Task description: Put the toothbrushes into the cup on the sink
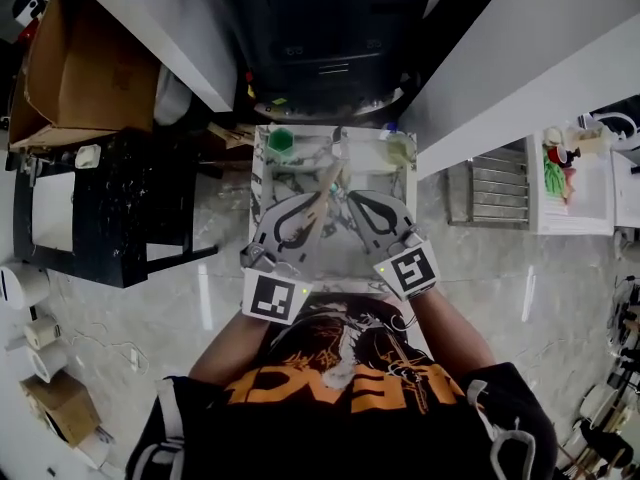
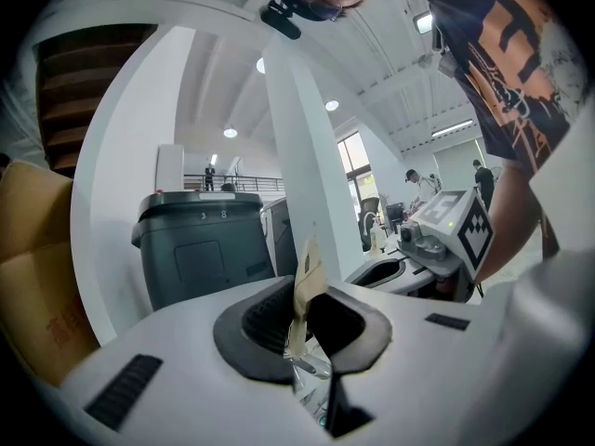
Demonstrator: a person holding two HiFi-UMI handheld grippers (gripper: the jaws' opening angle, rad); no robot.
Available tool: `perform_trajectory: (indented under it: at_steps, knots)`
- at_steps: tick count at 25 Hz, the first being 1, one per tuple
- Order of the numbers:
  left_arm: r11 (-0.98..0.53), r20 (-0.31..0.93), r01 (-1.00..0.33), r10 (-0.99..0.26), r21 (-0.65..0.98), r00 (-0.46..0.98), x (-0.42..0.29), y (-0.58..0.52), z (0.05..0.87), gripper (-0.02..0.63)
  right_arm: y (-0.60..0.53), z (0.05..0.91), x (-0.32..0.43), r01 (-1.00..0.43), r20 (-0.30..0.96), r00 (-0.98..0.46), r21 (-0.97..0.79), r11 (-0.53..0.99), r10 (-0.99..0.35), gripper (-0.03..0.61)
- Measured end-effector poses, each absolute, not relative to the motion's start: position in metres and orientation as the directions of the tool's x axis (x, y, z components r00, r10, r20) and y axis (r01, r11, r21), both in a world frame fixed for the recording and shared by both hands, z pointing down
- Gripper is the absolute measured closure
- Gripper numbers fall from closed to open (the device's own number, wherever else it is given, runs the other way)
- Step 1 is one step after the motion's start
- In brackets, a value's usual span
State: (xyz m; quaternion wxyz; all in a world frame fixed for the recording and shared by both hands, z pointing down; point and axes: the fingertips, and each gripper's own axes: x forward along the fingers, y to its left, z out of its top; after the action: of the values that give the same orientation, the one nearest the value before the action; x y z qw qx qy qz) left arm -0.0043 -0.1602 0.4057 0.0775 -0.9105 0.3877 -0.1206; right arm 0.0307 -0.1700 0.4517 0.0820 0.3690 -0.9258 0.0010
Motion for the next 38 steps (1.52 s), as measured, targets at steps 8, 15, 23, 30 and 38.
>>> perform_trajectory:
  at_steps: [8,15,23,30,38]
  knots:
    - [-0.631,0.144,-0.742,-0.775,-0.229,0.615,-0.043,-0.175,0.413,0.568,-0.180,0.442,0.016,-0.687,0.148,-0.711,0.064,0.724,-0.688,0.565]
    - [-0.552,0.235,-0.801,-0.831,-0.231,0.505,-0.102,-0.224,0.467,0.568,-0.185,0.441,-0.003,-0.680,0.150,-0.715,0.075,0.729,-0.682,0.565]
    - [-0.572,0.338,-0.798,-0.801,-0.192,0.493,-0.121,-0.266,0.525,0.568,-0.186,0.451,0.001,-0.726,0.217,-0.656,0.077,0.683,-0.723,0.565]
    - [-0.612,0.378,-0.776,-0.762,-0.155,0.526,-0.113,-0.289,0.557,0.568,-0.183,0.458,0.018,-0.795,0.256,-0.568,0.076,0.602,-0.782,0.565]
    - [-0.646,0.442,-0.744,-0.724,-0.169,0.529,-0.100,-0.304,0.598,0.566,-0.176,0.464,0.030,-0.846,0.280,-0.493,0.069,0.529,-0.824,0.565]
